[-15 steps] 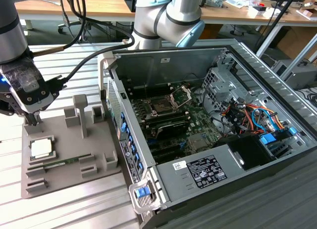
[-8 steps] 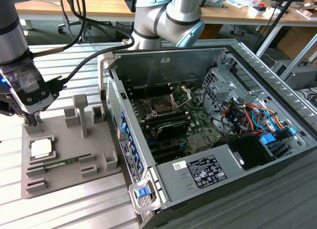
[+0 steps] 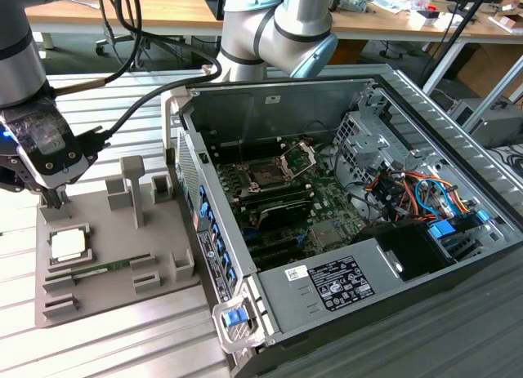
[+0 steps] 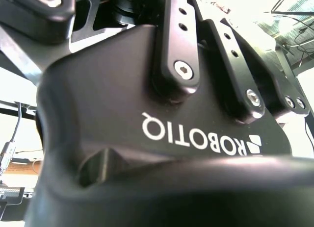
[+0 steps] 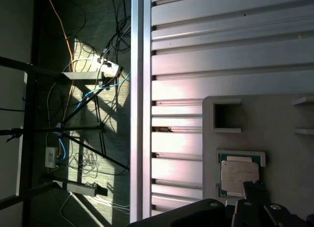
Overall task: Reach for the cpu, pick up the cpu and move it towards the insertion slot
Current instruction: 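Pick up the cpu and move it towards the insertion slot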
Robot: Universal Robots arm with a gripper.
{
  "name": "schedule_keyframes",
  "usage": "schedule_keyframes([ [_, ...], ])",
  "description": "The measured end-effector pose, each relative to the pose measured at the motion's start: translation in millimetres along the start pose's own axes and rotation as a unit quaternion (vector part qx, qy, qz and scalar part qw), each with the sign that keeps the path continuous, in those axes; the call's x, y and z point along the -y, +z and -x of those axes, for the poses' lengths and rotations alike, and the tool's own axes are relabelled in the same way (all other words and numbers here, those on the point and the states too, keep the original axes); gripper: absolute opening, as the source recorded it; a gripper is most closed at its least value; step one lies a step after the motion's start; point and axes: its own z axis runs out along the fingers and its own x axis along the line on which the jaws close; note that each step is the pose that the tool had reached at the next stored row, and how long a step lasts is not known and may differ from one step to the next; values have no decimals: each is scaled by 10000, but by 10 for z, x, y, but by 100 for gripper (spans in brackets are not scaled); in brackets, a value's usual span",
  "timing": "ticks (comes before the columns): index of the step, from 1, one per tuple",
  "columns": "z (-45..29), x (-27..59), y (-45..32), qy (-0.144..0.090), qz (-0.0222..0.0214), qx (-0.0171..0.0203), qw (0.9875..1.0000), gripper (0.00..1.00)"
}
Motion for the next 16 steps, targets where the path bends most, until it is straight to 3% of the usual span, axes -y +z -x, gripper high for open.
schedule_keyframes([
  [16,-1,1,28,0,0,0,10000,11],
])
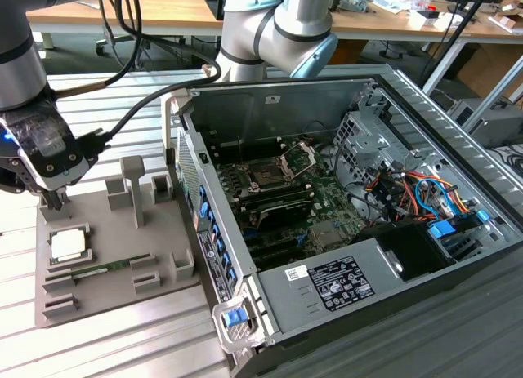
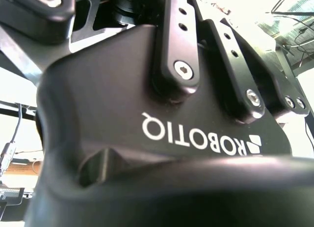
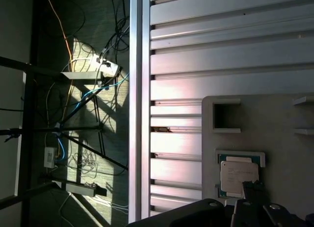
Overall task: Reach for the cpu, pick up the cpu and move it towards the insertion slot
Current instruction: 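Pick up the cpu and move it towards the insertion slot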
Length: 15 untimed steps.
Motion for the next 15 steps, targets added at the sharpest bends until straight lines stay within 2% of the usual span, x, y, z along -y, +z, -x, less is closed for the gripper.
schedule_keyframes([
  [15,-1,1,28,0,0,0,10000,11],
])
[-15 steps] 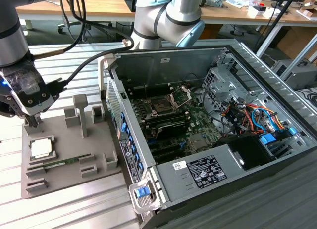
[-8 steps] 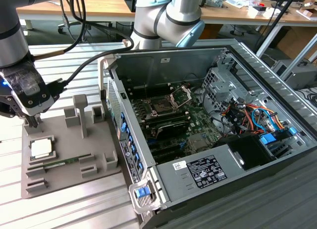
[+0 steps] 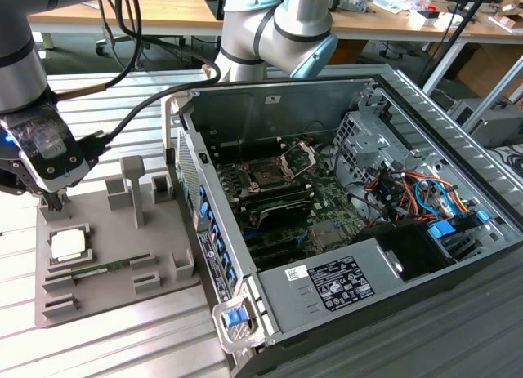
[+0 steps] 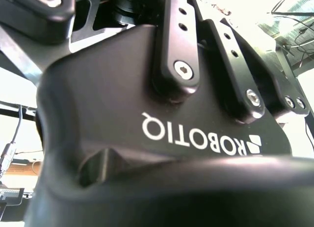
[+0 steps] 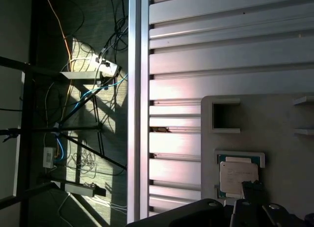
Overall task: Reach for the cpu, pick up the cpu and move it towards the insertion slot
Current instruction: 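Pick up the cpu and move it towards the insertion slot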
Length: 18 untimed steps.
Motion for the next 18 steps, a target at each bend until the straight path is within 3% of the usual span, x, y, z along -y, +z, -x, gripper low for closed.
schedule_keyframes([
  [18,0,1,30,0,0,0,10000,11],
])
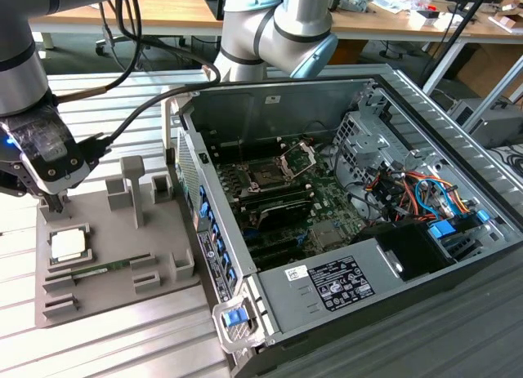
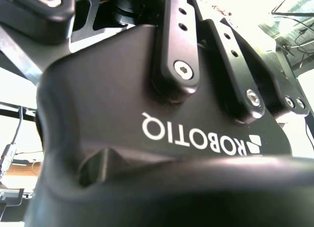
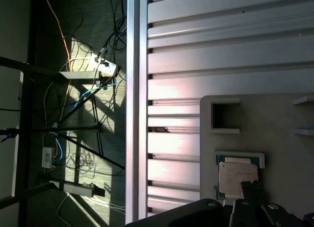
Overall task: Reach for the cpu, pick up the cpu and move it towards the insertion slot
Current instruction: 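Pick up the cpu and move it towards the insertion slot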
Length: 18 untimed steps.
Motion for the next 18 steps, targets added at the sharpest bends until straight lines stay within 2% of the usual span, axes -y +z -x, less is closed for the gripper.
schedule_keyframes([
  [18,-1,2,41,0,0,0,10000,11],
])
